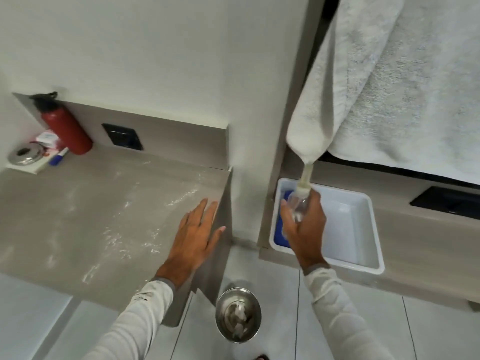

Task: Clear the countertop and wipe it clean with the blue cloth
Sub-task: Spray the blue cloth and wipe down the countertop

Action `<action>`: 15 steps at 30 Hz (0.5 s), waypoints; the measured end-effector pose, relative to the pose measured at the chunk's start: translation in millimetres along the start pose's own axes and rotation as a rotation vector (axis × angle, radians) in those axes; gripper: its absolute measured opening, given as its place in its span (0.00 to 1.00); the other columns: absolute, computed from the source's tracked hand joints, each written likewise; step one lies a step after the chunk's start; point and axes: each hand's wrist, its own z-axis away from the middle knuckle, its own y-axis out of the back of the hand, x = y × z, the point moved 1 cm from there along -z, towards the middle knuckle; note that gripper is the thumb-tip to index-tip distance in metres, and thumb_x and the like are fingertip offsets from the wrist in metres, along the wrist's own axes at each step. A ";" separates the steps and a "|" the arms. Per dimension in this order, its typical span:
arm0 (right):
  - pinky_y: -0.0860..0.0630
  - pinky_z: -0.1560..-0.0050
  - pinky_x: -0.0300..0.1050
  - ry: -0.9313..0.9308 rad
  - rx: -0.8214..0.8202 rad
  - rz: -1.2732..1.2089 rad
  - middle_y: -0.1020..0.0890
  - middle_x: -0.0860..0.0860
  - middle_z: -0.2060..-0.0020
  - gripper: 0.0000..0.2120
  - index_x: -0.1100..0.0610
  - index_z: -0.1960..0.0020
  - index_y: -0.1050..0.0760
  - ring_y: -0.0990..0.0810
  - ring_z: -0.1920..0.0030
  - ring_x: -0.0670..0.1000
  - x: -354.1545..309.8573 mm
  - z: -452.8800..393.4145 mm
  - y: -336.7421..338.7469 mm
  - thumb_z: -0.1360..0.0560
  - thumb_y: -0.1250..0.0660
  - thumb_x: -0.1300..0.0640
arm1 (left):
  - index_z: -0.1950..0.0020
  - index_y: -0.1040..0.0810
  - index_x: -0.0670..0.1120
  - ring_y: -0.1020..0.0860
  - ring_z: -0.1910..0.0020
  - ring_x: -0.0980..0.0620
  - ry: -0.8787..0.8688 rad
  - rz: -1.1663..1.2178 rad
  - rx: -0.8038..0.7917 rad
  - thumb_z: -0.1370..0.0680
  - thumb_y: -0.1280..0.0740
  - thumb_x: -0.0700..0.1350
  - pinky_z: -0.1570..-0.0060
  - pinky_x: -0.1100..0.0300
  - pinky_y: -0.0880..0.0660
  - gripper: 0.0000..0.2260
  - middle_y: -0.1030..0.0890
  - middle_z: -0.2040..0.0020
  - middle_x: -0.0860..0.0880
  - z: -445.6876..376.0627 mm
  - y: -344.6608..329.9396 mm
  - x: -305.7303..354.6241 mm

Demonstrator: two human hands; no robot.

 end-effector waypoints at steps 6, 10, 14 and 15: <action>0.16 0.58 0.41 -0.175 -0.322 -0.151 0.17 0.47 0.58 0.40 0.41 0.27 0.36 0.16 0.61 0.48 -39.7 90.9 -75.7 0.31 0.20 0.59 | 0.25 0.35 0.47 0.33 0.27 0.42 0.194 -0.016 0.057 0.22 0.53 0.63 0.31 0.47 0.32 0.31 0.35 0.24 0.41 80.6 38.4 -73.7; 0.19 0.57 0.34 -0.194 -0.567 -0.217 0.17 0.48 0.57 0.44 0.33 0.28 0.33 0.20 0.64 0.43 -56.7 140.4 -107.5 0.33 0.18 0.60 | 0.26 0.34 0.46 0.33 0.27 0.42 0.316 -0.016 0.048 0.23 0.55 0.63 0.31 0.46 0.31 0.33 0.35 0.25 0.41 139.4 49.0 -116.6; 0.21 0.55 0.32 -0.221 -0.675 -0.256 0.16 0.40 0.52 0.37 0.32 0.36 0.28 0.20 0.58 0.40 -69.2 183.6 -127.5 0.34 0.17 0.60 | 0.27 0.33 0.45 0.30 0.28 0.41 0.374 -0.038 0.050 0.23 0.54 0.63 0.35 0.46 0.28 0.32 0.32 0.26 0.40 186.6 51.3 -144.3; 0.21 0.56 0.32 -0.217 -0.689 -0.247 0.16 0.39 0.54 0.37 0.32 0.35 0.29 0.21 0.60 0.40 -72.6 194.1 -131.2 0.34 0.17 0.58 | 0.28 0.32 0.45 0.29 0.30 0.41 0.377 -0.044 0.059 0.22 0.53 0.62 0.37 0.46 0.27 0.31 0.31 0.27 0.39 195.1 51.6 -148.8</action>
